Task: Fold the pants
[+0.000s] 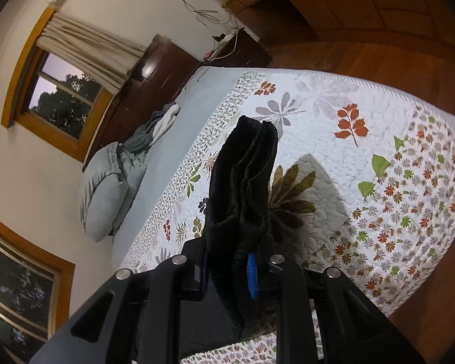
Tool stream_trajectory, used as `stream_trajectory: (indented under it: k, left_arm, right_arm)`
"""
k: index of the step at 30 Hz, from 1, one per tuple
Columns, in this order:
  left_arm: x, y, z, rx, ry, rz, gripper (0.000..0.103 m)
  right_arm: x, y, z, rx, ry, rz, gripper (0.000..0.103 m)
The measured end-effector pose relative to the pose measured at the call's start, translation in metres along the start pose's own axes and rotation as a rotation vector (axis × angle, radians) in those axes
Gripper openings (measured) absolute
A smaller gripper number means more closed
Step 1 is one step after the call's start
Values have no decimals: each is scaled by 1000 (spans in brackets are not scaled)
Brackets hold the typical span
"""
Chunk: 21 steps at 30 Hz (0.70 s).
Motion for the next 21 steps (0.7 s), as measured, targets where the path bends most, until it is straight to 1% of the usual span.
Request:
stream_trajectory:
  k: [12,17,21]
  left_arm:
    - [-1,0,2,-5,2,2,90]
    - [-2,-3,3,-12,3,16,90]
    - [-3,-7,3,-26,-3,30,90]
  right_arm:
    - [14,10,35,33,101,-28,18]
    - [21,10,49,63,163,-41,18]
    - [25,11,59,59,190,-53,17]
Point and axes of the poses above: each gripper's, at about its wrist camera, not at the fingertips, and y roughly against the way its jaws point, z to its left, x to its underside, the point moved 4 cm from there along -y, roughly the way its jaws point, and after that the axes turned 12 degrees about -y, right-handed, at the moved point
